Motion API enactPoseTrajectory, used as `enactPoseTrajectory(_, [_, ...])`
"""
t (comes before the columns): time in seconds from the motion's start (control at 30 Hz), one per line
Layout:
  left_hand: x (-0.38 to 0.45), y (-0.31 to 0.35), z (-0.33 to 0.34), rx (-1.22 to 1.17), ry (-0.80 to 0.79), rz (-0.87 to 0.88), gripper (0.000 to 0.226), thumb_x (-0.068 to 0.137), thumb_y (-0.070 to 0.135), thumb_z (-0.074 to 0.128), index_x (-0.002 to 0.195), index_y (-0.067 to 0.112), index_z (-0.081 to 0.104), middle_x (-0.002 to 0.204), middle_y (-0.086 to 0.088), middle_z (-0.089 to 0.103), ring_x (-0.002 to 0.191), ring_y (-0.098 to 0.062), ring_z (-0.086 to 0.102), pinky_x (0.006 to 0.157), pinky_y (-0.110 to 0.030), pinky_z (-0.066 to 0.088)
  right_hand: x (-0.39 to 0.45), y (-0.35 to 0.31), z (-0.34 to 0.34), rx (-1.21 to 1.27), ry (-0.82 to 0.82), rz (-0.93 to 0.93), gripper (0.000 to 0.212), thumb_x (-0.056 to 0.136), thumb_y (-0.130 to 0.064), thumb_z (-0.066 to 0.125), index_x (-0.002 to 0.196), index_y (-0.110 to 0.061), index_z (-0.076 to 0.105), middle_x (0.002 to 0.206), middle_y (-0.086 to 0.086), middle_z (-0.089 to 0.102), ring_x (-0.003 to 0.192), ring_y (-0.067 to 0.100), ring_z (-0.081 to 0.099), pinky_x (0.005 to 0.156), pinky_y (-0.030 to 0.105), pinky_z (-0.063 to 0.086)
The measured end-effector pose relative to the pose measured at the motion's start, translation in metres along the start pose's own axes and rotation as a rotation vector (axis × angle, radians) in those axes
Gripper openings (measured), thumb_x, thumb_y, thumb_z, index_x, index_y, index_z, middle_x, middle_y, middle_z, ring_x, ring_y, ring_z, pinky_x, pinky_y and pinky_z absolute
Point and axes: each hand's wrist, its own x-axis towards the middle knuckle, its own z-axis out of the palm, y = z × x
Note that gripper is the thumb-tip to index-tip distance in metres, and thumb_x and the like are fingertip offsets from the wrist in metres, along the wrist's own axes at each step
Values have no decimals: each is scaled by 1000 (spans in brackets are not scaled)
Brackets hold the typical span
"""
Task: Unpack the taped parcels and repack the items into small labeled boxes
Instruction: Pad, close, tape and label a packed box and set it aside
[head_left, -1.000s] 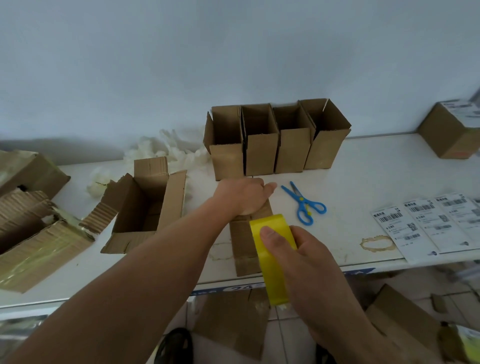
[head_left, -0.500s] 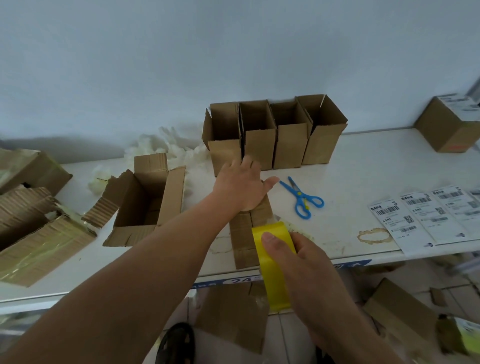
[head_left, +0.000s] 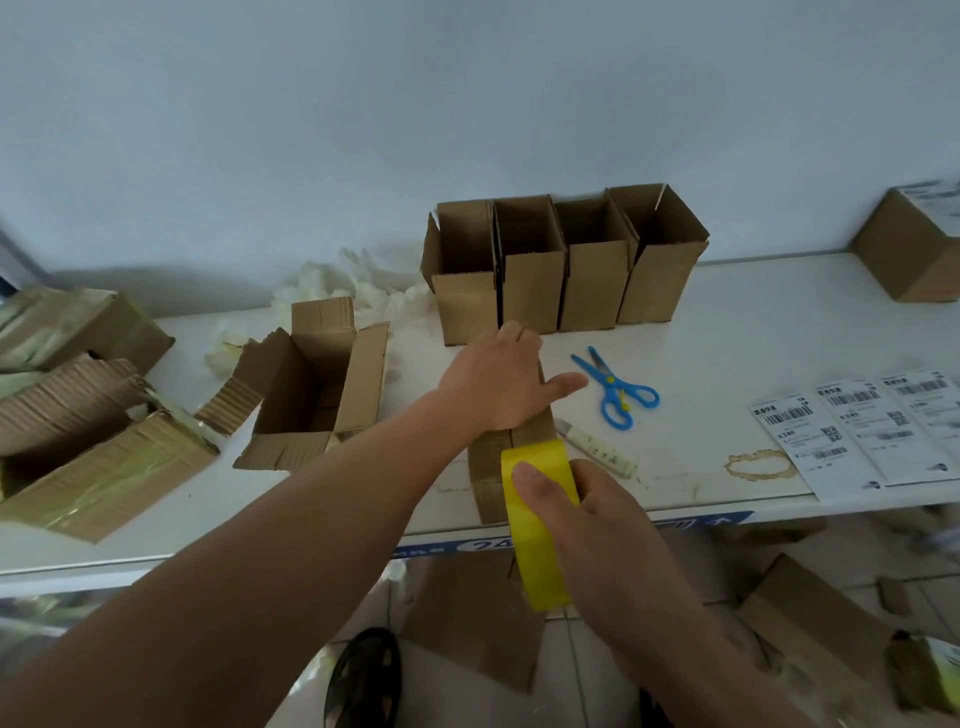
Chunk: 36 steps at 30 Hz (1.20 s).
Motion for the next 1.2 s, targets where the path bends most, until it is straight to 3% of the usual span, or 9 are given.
enactPoseTrajectory(0.23, [-21, 1, 7, 53, 19, -11, 83, 86, 80, 30, 132, 14, 47, 131, -7, 46, 120, -26, 43, 102, -41, 37, -8, 17, 11, -20, -73, 91, 34, 89, -59, 52, 93, -27, 61, 91, -5, 65, 86, 14, 63, 75, 33, 51])
enactPoseTrajectory(0.43, [-39, 9, 15, 19, 62, -45, 83, 88, 79, 28, 139, 15, 41, 139, -8, 41, 127, -28, 38, 107, -42, 31, -9, 22, 16, 3, -56, 104, 28, 92, -52, 52, 97, -26, 60, 96, -2, 66, 88, 15, 63, 66, 27, 46])
enactPoseTrajectory(0.67, [-45, 14, 18, 0, 56, -64, 86, 89, 78, 21, 137, 10, 41, 135, -10, 41, 125, -29, 38, 108, -40, 31, -17, 36, 15, -20, -8, 119, 31, 88, -53, 55, 87, -23, 61, 88, 5, 69, 87, 25, 67, 86, 47, 55])
enactPoseTrajectory(0.87, [-49, 16, 24, 10, 172, -55, 76, 94, 72, 20, 131, 12, 50, 131, -7, 50, 120, -25, 45, 104, -38, 36, -12, 48, 15, -14, -17, 167, 33, 89, -54, 55, 89, -22, 60, 93, 5, 68, 91, 25, 66, 90, 48, 53])
enactPoseTrajectory(0.97, [-52, 17, 18, -7, 201, -52, 77, 95, 70, 17, 133, 14, 52, 138, -5, 53, 126, -23, 46, 109, -38, 34, -8, 54, 14, 6, -27, 181, 32, 89, -54, 56, 91, -23, 62, 95, 5, 68, 93, 25, 66, 91, 49, 53])
enactPoseTrajectory(1.07, [-63, 10, 12, -47, 73, 1, 91, 88, 79, 15, 150, 16, 33, 157, -3, 34, 145, -19, 28, 122, -42, 13, -4, 56, 13, 29, -54, 190, 28, 90, -50, 58, 93, -22, 62, 99, 7, 67, 95, 27, 66, 92, 50, 53])
enactPoseTrajectory(1.2, [-78, -12, 12, -171, -197, 39, 114, 75, 88, 40, 157, 20, 1, 164, 8, -6, 150, -13, -3, 123, -42, 1, -2, 59, 14, 0, -114, 178, 23, 93, -48, 57, 95, -26, 61, 98, 0, 65, 93, 18, 64, 86, 39, 54])
